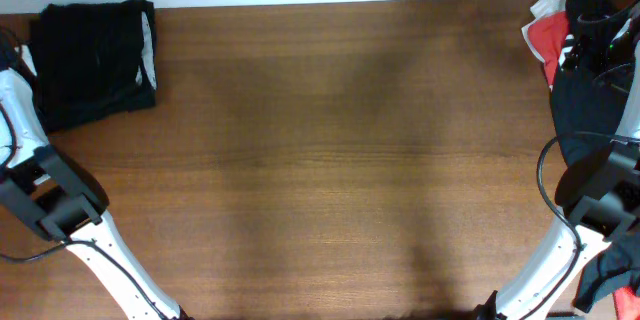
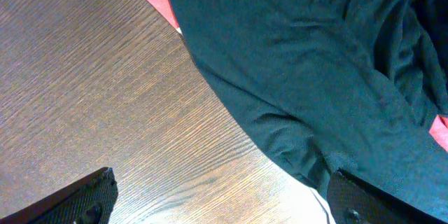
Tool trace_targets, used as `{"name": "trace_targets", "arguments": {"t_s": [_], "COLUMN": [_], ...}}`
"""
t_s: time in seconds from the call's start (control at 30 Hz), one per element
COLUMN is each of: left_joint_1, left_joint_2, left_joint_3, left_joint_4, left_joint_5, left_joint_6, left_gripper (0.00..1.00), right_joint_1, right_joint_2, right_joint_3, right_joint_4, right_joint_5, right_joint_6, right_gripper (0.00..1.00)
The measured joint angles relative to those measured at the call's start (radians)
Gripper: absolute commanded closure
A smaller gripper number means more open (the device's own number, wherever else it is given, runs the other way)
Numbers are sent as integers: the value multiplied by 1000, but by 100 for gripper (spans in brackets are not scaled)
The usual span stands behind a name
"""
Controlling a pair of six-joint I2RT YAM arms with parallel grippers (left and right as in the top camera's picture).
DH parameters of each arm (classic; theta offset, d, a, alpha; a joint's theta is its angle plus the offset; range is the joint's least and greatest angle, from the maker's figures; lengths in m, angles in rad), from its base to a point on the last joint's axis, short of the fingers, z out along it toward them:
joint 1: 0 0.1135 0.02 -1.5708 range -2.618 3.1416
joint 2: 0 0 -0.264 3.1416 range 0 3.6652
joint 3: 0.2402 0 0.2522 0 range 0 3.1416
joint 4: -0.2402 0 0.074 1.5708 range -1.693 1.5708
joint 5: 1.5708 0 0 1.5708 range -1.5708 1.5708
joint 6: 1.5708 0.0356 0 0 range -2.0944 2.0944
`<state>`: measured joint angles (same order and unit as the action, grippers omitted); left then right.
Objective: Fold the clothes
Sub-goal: 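Grasp the folded shorts with the left gripper and carry them to the far left, then place the shorts on the navy garment and open the left gripper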
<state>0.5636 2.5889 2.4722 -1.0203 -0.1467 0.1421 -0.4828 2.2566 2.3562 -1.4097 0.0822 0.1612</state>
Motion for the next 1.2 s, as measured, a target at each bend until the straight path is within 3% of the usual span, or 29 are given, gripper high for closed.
{"name": "trace_targets", "arguments": {"t_s": [0.13,0.2,0.27,0.3,0.33,0.4,0.5,0.6,0.73,0.93,0.97,1.03,1.13,1.2], "left_joint_1": [-6,-11,-13,-13,-11,-5,-14,-83,-201,-168,-165,-163,-169,-197], "left_joint_2": [3,4,4,4,4,4,4,4,4,5,5,5,2,-23], "left_joint_3": [117,117,117,117,117,117,117,117,112,-65,-66,-61,-18,-11], "left_joint_4": [-8,0,22,26,38,17,-53,-108,-164,-121,-127,-166,-229,-256], "left_joint_5": [-34,-46,-62,-68,-76,-83,-90,-13,98,57,52,37,90,175], "left_joint_6": [0,0,1,2,5,7,-37,-132,-190,-196,-196,-197,-216,-246], "left_gripper": [99,94,58,53,37,41,67,81,84,84,81,22,8,7], "right_joint_1": [0,0,0,0,0,0,0,0,0,0,0,0,0,0], "right_joint_2": [0,0,0,0,0,0,0,0,0,0,0,0,0,0], "right_joint_3": [0,0,0,0,0,0,0,0,0,0,0,0,0,0], "right_joint_4": [0,0,0,0,0,0,0,0,0,0,0,0,0,0], "right_joint_5": [0,0,0,0,0,0,0,0,0,0,0,0,0,0], "right_joint_6": [0,0,0,-1,0,0,0,0,0,0,0,0,0,0], "right_gripper": [1,1,1,1,1,1,1,1,1,1,1,1,1,1]}}
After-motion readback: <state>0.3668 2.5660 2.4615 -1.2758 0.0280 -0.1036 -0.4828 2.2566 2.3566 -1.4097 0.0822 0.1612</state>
